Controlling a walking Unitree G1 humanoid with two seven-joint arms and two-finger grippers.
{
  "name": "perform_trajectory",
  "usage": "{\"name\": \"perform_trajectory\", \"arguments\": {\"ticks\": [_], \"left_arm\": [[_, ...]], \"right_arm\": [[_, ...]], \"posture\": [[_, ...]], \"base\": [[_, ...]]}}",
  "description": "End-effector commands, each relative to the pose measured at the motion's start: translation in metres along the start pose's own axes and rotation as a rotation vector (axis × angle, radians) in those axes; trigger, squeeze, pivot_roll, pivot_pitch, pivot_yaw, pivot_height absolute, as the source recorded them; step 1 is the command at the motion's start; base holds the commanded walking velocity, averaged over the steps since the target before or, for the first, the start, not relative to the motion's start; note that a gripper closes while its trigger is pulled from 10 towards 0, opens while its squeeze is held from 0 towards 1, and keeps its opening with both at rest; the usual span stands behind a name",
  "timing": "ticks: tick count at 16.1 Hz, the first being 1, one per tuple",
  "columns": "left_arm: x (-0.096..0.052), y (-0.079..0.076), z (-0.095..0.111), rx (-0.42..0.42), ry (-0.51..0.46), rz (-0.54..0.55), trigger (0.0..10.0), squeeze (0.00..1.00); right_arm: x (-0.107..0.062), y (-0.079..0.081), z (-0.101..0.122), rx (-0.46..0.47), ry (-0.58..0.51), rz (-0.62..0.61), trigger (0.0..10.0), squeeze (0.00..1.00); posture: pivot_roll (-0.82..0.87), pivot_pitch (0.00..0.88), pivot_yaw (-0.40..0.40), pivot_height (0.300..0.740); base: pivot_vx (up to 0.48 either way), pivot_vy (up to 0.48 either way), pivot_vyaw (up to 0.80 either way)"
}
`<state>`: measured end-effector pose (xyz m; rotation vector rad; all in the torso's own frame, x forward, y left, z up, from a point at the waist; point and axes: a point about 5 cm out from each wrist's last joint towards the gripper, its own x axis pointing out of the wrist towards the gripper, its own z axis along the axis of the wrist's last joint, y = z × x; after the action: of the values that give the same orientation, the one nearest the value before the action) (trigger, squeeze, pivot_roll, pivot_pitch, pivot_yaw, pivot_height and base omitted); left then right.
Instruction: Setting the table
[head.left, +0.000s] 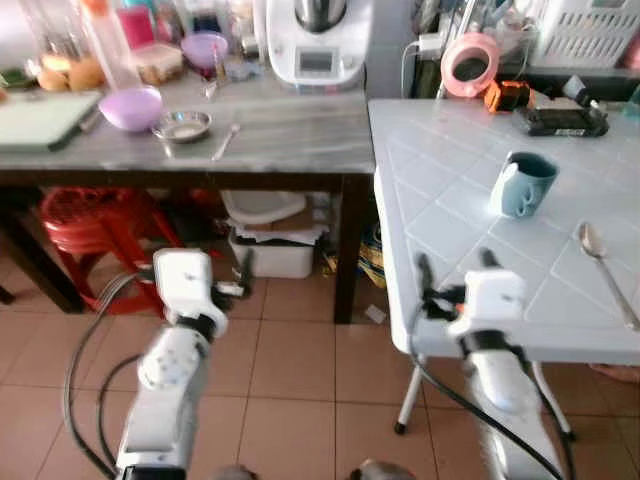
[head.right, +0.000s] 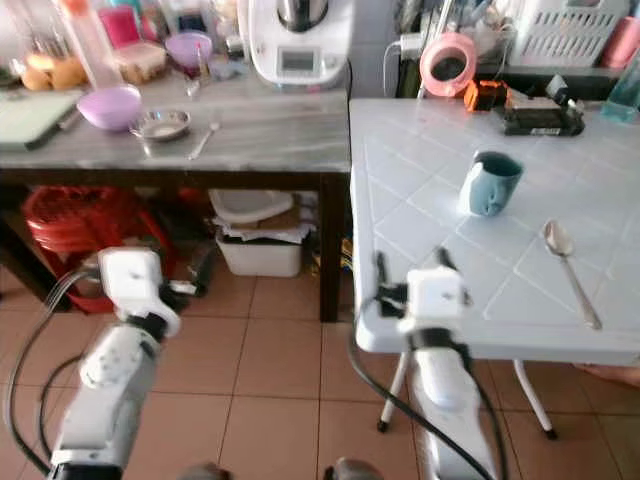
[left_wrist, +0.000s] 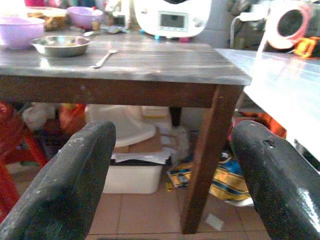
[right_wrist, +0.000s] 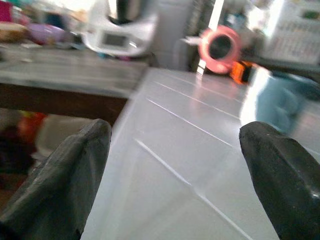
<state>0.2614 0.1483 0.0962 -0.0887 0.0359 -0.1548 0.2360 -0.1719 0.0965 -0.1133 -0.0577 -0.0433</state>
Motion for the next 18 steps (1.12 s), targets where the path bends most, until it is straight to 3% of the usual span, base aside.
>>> {"name": "perform_trajectory", "arguments": {"ticks": [1, 7, 9, 18], "left_arm": [[0.0, 0.008, 0.005, 0.019, -0.007, 0.023, 10.0, 0.0], [0.002, 0.004, 0.007, 0.017, -0.012, 0.009, 10.0, 0.0], [0.003, 0.005, 0.007, 0.02, -0.011, 0.008, 10.0, 0.0], [0.002, 0.001, 0.006, 0.023, -0.022, -0.001, 10.0, 0.0]], "right_arm": [[0.003, 0.002, 0.005, 0.027, -0.008, -0.012, 10.0, 0.0], [0.009, 0.006, 0.009, -0.04, -0.006, -0.005, 10.0, 0.0], [0.011, 0.001, 0.01, -0.087, -0.006, -0.061, 10.0, 0.0], [0.012, -0.003, 0.008, -0.04, 0.018, -0.098, 10.0, 0.0]], "posture": [[-0.05, 0.0, 0.019, 0.74], [-0.05, 0.0, 0.023, 0.74], [-0.04, 0.0, 0.025, 0.74], [-0.05, 0.0, 0.025, 0.74]], "base": [[0.0, -0.352, 0.0], [0.0, -0.391, 0.0], [0.0, -0.401, 0.0], [0.0, -0.412, 0.0]]}}
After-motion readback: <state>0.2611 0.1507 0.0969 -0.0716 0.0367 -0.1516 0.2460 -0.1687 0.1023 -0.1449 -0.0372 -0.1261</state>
